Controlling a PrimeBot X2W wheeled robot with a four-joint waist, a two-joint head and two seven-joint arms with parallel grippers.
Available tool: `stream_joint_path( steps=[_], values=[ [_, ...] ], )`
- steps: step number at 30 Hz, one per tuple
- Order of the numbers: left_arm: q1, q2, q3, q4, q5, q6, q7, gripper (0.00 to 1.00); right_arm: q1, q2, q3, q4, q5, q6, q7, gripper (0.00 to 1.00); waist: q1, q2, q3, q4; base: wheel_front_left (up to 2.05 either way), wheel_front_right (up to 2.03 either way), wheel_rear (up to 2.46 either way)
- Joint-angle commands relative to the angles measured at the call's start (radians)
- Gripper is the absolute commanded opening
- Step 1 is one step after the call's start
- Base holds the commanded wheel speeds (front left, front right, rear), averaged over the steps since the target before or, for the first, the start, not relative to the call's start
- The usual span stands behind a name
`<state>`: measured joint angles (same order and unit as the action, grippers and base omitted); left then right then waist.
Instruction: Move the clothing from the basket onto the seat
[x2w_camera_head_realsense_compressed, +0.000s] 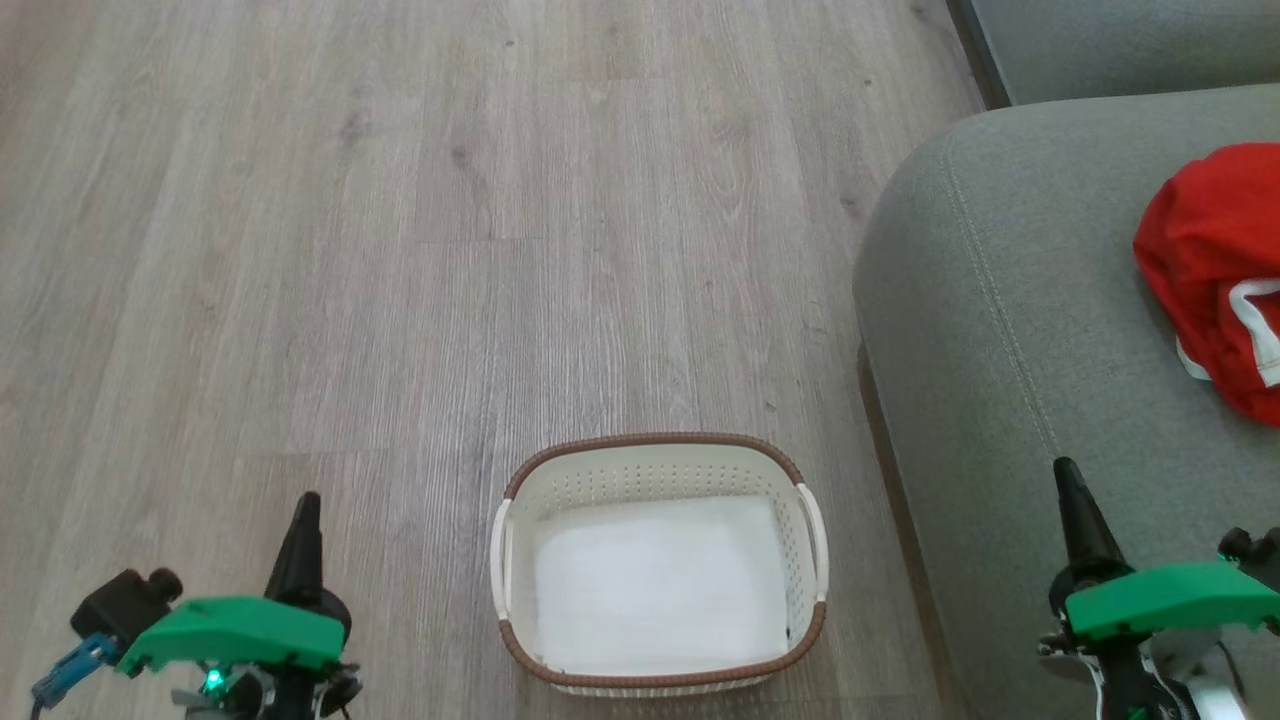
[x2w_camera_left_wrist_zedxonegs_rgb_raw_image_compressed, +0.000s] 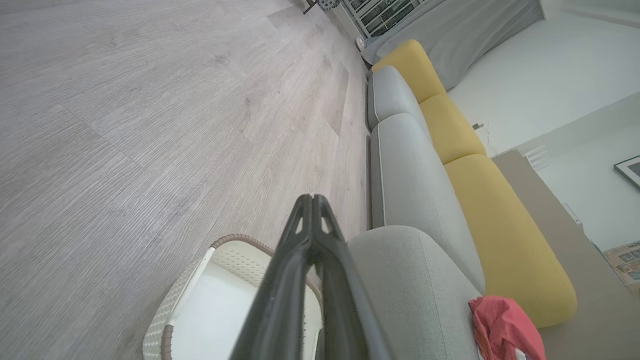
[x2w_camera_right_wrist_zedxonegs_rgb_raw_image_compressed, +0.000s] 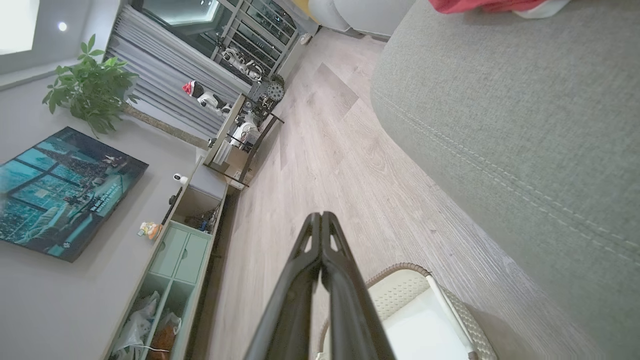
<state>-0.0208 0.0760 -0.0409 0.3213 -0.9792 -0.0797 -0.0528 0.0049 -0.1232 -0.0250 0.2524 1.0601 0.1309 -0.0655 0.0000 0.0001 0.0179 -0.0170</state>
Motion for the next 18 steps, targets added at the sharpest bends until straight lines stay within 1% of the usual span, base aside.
stream_joint_path(
  steps=[1, 18],
  values=[
    [-0.061, 0.002, 0.036, -0.040, -0.031, -0.008, 0.006, 0.00, -0.050, 0.002, 0.002, -0.029, 0.029, 0.000, 0.008, 0.00, 0.0000, -0.0001, 0.000, 0.001, 0.00, 0.00, 0.00],
    [-0.069, -0.007, 0.072, -0.051, -0.213, -0.021, 0.055, 0.00, -0.069, 0.021, -0.022, -0.022, 0.190, 0.000, 0.057, 0.00, 0.0000, -0.0001, -0.005, 0.006, 0.00, 0.00, 0.00]
  ],
)
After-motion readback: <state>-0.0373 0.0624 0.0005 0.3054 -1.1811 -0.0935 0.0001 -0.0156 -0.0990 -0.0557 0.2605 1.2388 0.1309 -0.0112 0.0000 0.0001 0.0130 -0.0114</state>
